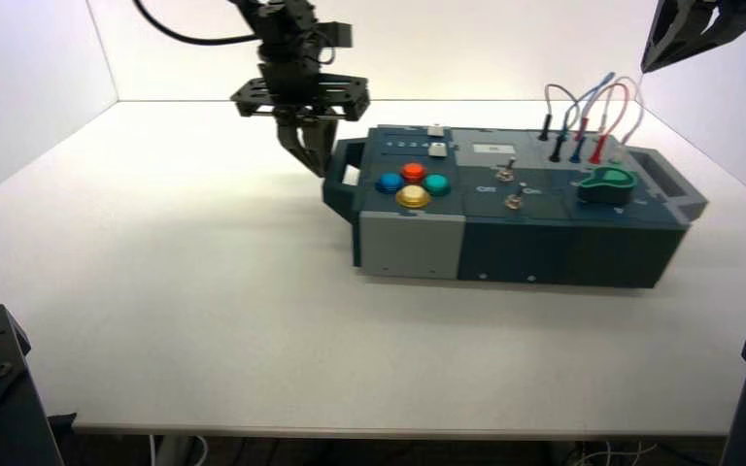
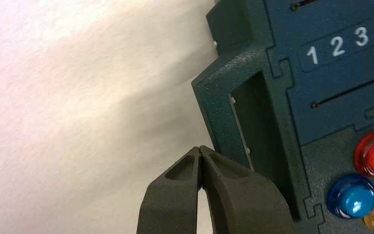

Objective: Move the box to the right.

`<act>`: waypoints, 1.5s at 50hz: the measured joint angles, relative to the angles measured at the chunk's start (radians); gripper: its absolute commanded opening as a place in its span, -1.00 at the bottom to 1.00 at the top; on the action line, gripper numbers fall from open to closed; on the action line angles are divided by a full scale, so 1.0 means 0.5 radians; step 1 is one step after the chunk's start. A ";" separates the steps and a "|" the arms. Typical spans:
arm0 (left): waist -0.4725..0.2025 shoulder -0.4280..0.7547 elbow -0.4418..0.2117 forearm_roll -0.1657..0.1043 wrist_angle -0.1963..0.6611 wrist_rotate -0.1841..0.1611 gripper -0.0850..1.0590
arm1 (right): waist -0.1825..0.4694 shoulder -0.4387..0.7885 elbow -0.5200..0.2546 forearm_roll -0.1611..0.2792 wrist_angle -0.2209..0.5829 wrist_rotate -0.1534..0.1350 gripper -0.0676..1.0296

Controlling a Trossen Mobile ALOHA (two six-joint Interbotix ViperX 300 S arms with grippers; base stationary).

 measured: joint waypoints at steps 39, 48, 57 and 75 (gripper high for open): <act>-0.264 0.147 -0.273 -0.031 0.132 0.025 -0.91 | 0.000 -0.025 0.012 0.012 0.000 0.000 -0.92; -0.264 0.150 -0.279 -0.043 0.123 0.028 -0.91 | 0.000 -0.043 0.012 0.012 0.000 0.000 -0.92; -0.169 0.138 -0.279 -0.055 0.046 0.034 -0.91 | 0.000 -0.095 0.012 0.012 -0.009 0.000 -0.92; -0.061 -0.037 -0.156 -0.034 -0.061 0.037 -0.91 | 0.000 -0.132 0.018 0.015 -0.021 -0.003 -0.92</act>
